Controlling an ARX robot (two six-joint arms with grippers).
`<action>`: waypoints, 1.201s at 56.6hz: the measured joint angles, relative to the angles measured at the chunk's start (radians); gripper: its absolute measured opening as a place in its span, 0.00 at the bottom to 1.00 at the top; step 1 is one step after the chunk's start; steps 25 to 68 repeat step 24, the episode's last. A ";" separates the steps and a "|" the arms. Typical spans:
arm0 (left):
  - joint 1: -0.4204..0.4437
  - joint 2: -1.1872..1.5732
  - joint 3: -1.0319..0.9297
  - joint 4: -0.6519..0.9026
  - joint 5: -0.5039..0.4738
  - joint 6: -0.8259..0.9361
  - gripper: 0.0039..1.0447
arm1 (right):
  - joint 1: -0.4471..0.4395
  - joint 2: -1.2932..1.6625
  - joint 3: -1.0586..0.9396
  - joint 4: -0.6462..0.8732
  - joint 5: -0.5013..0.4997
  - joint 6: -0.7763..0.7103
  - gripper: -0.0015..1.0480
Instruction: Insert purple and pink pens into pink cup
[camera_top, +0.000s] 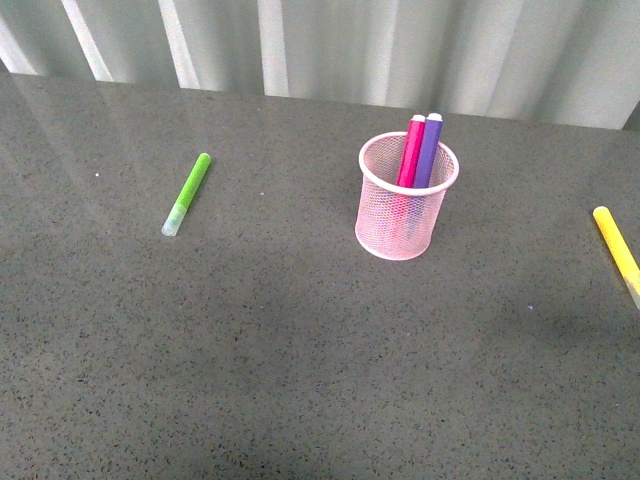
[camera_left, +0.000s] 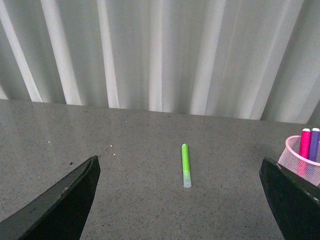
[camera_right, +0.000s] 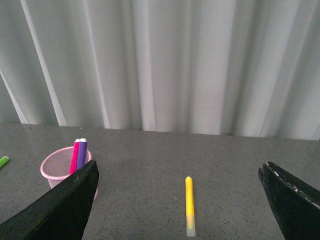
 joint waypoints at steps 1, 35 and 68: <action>0.000 0.000 0.000 0.000 0.000 0.000 0.94 | 0.000 0.000 0.000 0.000 0.000 0.000 0.93; 0.000 0.000 0.000 0.000 0.000 0.000 0.94 | 0.000 0.000 0.000 0.000 0.000 0.000 0.93; 0.000 0.000 0.000 0.000 0.000 0.000 0.94 | 0.000 0.000 0.000 0.000 0.000 0.000 0.93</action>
